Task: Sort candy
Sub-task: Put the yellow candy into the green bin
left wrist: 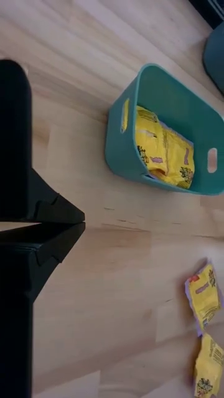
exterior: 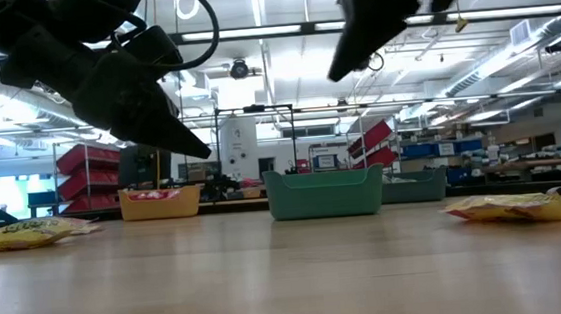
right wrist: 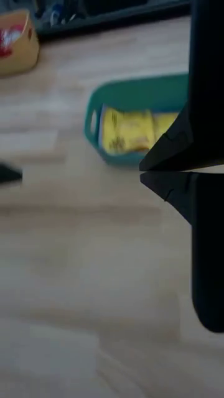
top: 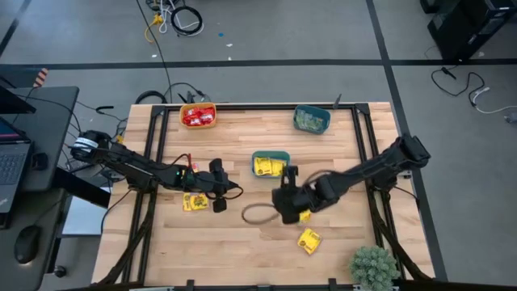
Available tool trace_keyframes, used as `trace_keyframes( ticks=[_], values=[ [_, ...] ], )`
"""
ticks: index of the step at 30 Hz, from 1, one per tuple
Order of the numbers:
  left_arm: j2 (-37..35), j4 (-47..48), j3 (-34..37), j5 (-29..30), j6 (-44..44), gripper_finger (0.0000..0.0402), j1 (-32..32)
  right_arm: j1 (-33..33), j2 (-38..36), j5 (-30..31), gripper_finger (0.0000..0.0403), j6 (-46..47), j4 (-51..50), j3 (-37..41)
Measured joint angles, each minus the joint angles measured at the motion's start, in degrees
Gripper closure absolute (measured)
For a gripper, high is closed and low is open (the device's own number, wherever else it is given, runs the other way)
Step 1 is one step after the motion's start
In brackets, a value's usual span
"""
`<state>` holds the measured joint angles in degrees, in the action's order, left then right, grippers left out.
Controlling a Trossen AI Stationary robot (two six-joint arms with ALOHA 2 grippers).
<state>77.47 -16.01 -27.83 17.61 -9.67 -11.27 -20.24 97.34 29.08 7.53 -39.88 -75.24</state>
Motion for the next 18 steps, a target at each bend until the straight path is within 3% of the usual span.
trace_keyframes(
  ticks=[5, 9, 12, 18],
  values=[
    [0.0, 0.0, 0.0, 0.0, 0.9, 0.0396, 0.0, 7.7, 0.0, -2.2, 0.0403, -5.1, 2.6, 0.5],
    [0.0, 0.4, 0.0, 0.0, 1.5, 0.0397, 0.0, 11.4, 0.0, -13.1, 0.0401, -6.8, 3.3, 2.5],
    [0.0, 1.6, 0.0, 0.0, 1.6, 0.0397, 0.0, 9.6, 0.0, -19.0, 0.0386, -4.3, -1.5, 3.1],
    [0.0, 1.7, 0.0, 0.0, 1.6, 0.0397, 0.0, 0.7, 0.0, -19.8, 0.0303, 3.3, -7.7, 5.1]
  ],
)
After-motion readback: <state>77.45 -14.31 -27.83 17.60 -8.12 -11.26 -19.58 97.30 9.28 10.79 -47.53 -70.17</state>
